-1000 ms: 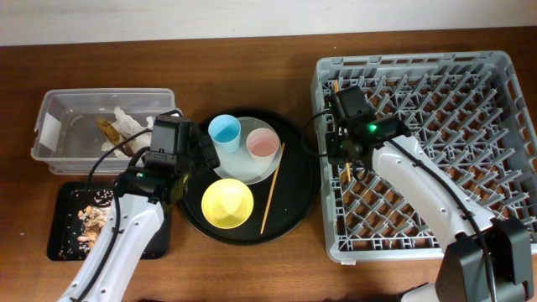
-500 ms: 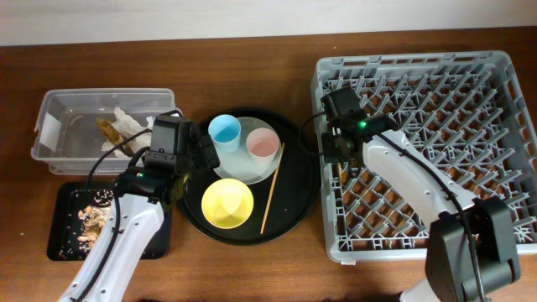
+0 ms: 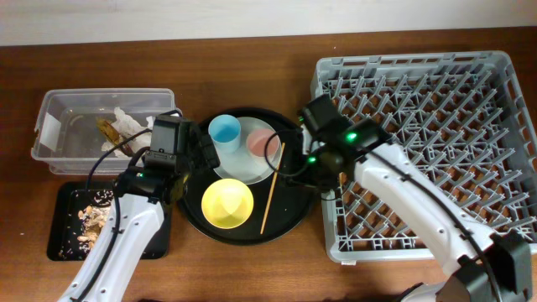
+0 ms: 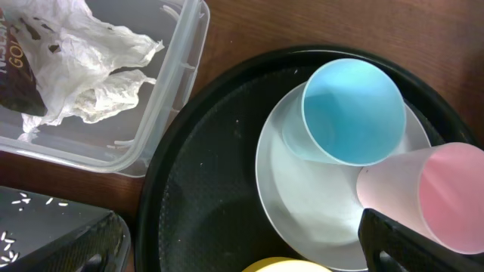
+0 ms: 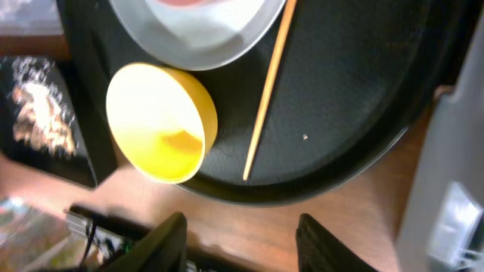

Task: Sort waste into correct bins and load items into the dishwasher rack
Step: 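Return the right gripper to the tray and grasp the second chopstick, then place the second chopstick into the dish rack with the right gripper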

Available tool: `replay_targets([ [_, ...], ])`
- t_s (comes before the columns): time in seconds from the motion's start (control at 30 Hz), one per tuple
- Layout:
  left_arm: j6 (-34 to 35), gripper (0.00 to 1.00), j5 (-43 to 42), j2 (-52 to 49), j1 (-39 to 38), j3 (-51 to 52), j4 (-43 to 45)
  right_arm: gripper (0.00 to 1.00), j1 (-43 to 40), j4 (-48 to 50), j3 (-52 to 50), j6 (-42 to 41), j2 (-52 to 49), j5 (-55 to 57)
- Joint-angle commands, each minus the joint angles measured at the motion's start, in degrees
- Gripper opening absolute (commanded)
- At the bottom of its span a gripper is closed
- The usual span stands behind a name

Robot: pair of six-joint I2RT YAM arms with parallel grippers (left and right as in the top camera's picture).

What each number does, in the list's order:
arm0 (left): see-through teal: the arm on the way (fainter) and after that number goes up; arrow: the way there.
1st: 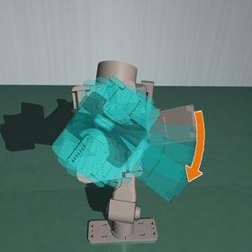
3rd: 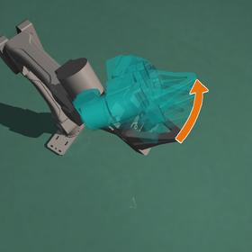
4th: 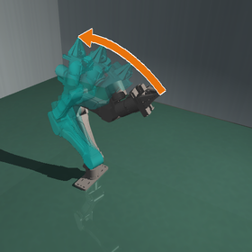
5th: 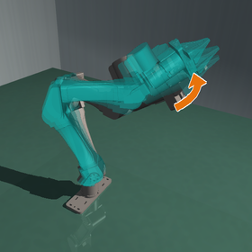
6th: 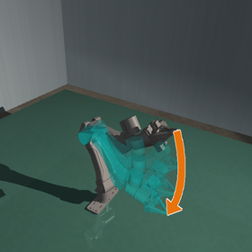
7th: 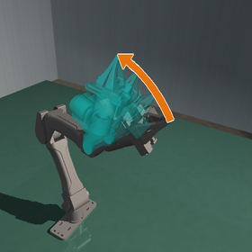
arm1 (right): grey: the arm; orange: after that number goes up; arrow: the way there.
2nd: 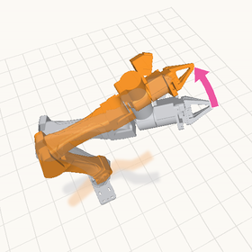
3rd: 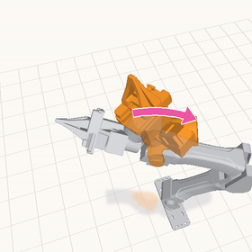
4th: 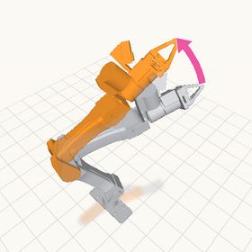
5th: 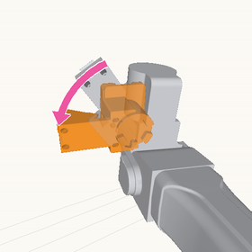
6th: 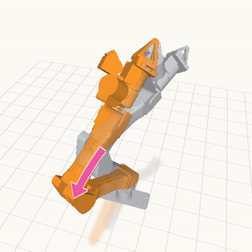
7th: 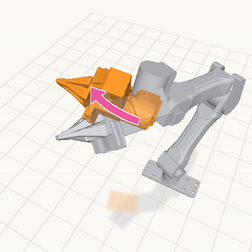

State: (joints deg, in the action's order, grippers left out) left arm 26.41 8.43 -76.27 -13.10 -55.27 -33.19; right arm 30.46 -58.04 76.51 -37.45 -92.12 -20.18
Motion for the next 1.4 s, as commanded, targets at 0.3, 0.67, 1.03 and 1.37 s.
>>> replay_targets([
  [0.3, -0.3, 0.99, 0.4, 0.5, 0.2, -0.8, 0.1, 0.36, 17.9, 23.0, -13.4, -25.7, -4.1, 31.6],
  [0.67, -0.3, 0.99, 0.4, 0.5, 0.2, -0.8, 0.1, 0.36, 17.9, 29.9, -13.4, -25.7, -17.0, 31.4],
  [1.03, -0.3, 0.99, 0.4, 0.5, 0.2, -0.8, 0.1, 0.12, 17.9, 25.2, -11.4, -25.6, -17.9, 31.2],
  [1.37, -0.3, 0.99, 0.4, 0.5, 0.2, -0.8, 0.1, 0.04, 11.8, 13.4, -6.4, -14.3, -4.3, 32.9],
])
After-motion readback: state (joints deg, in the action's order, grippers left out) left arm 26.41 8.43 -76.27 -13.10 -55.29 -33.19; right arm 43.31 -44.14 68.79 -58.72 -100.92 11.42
